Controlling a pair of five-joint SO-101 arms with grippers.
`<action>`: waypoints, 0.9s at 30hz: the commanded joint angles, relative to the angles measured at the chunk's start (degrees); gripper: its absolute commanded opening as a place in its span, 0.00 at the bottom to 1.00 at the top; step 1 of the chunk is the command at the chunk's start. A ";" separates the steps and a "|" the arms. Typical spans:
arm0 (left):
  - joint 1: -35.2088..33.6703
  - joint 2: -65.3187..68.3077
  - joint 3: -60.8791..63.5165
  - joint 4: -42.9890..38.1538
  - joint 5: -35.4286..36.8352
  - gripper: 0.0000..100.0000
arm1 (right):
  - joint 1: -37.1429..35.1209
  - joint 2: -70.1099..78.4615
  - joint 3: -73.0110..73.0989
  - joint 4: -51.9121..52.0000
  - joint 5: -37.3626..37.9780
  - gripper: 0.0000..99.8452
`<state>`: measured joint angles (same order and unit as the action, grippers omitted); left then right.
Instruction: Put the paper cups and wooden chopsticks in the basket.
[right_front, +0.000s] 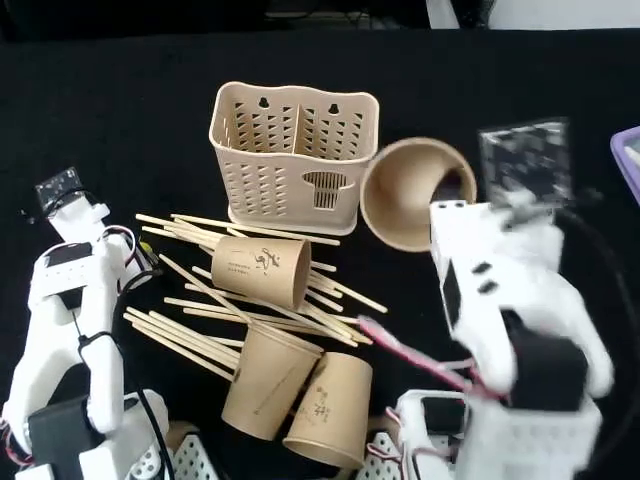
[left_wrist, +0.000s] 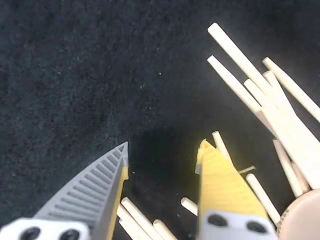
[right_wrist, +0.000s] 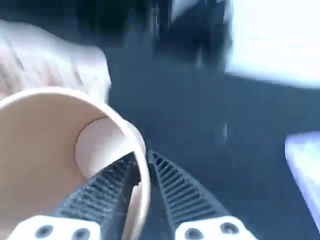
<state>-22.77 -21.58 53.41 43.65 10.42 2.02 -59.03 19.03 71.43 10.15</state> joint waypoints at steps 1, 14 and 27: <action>-0.13 -1.49 -0.57 -0.79 0.53 0.22 | -6.95 1.27 -5.85 -8.62 -7.56 0.01; -0.13 -1.49 4.97 -12.04 0.09 0.22 | -15.12 28.53 -12.18 -19.43 -12.92 0.01; -0.13 -1.49 4.97 -11.96 0.09 0.22 | -14.07 43.12 -35.38 3.52 -13.10 0.01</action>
<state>-22.77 -21.58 58.86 32.31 10.42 -12.31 -17.27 -11.30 72.57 -2.51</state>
